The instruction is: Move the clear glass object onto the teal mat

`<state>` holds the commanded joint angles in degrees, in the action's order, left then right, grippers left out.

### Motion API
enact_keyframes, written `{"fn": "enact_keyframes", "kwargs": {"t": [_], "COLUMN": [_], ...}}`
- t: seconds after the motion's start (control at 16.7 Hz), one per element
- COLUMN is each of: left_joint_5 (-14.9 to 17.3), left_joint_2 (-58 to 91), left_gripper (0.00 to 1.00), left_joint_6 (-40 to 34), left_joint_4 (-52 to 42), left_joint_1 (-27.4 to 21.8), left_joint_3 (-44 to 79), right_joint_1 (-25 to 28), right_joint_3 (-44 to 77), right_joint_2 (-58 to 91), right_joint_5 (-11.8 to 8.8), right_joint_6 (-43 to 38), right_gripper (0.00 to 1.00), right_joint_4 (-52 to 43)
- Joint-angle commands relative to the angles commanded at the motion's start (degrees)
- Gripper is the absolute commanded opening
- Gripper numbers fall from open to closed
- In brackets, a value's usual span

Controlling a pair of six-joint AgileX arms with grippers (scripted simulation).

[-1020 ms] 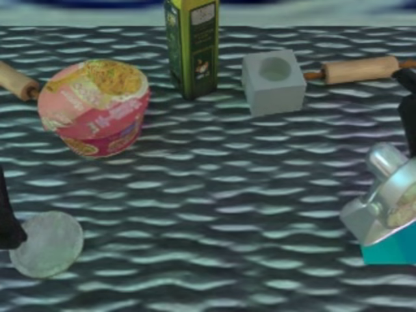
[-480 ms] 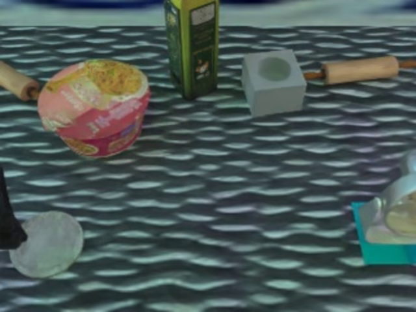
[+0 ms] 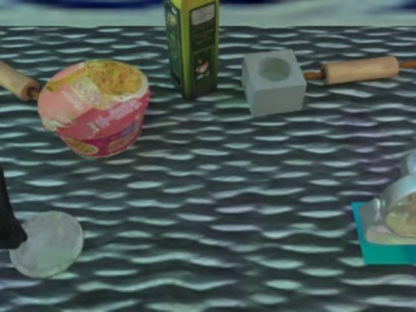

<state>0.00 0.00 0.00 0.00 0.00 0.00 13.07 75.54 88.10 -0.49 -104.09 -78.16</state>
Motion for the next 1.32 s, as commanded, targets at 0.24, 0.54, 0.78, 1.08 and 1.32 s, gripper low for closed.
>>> {"fn": "enact_keyframes", "kwargs": {"t": [0.24,0.54,0.78,1.08,1.32], "left_joint_5": [0.0,0.0,0.0,0.0,0.0], "left_joint_2": [0.0,0.0,0.0,0.0,0.0], "left_gripper": [1.0,1.0,1.0,1.0,1.0], "left_joint_6": [0.0,0.0,0.0,0.0,0.0], "left_joint_4": [0.0,0.0,0.0,0.0,0.0], "left_joint_1": [0.0,0.0,0.0,0.0,0.0], "left_joint_3": [0.0,0.0,0.0,0.0,0.0], "right_joint_1": [0.31,0.3,0.3,0.3,0.3], "right_joint_3": [-4.76,-6.21,-6.21,-6.21,-6.21], "right_joint_2": [0.45,0.65,0.65,0.65,0.65], "right_joint_5": [0.03,0.06,0.06,0.06,0.06], "right_joint_6": [0.19,0.13,0.13,0.13,0.13], "right_gripper": [0.0,0.0,0.3,0.68,0.98], "right_joint_4": [5.56,7.02,7.02,7.02,7.02]}}
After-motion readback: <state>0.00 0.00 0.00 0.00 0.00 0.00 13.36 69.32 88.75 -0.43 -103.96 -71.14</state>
